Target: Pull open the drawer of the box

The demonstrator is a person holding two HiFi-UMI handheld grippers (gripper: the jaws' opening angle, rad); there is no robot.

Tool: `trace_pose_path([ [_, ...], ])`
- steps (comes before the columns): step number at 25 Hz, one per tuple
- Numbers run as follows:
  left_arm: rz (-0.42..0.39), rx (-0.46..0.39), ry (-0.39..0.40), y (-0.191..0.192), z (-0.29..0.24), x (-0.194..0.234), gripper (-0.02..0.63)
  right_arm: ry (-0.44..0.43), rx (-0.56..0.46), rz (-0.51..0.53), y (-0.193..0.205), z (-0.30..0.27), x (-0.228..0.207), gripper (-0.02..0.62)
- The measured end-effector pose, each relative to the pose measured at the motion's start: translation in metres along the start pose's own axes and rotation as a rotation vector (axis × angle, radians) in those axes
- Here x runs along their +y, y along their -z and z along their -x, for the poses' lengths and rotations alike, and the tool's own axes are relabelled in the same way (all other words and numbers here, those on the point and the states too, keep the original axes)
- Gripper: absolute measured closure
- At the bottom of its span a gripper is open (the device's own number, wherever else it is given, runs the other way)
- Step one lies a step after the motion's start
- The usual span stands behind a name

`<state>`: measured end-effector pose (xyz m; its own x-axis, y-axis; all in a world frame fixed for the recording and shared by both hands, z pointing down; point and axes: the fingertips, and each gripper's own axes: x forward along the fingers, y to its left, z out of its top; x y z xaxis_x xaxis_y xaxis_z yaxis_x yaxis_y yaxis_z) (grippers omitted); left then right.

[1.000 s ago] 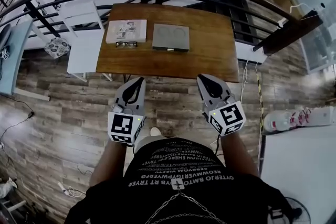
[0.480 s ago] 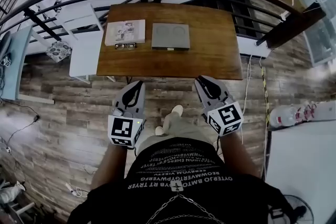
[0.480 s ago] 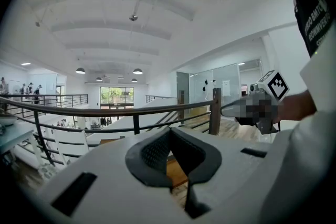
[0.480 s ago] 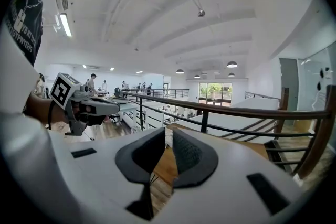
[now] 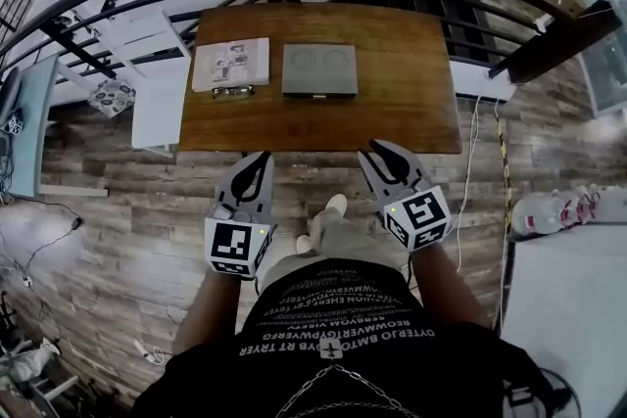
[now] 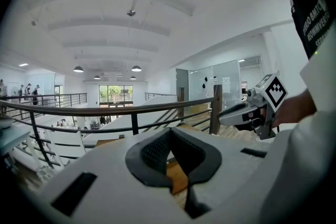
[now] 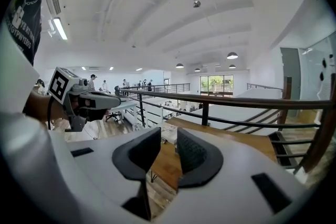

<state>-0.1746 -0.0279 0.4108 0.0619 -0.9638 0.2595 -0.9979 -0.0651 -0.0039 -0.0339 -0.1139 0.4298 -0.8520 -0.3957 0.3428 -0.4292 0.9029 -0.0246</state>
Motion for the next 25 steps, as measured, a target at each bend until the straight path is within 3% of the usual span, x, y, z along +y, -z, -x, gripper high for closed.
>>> trace_pose_path([
  [20, -0.056, 0.032, 0.028, -0.034, -0.137, 0.018, 0.6, -0.02, -0.058, -0.036, -0.02, -0.071, -0.104, 0.497],
  [25, -0.036, 0.043, 0.037, -0.039, -0.171, 0.022, 0.6, -0.029, -0.07, -0.055, -0.025, -0.084, -0.126, 0.497],
])
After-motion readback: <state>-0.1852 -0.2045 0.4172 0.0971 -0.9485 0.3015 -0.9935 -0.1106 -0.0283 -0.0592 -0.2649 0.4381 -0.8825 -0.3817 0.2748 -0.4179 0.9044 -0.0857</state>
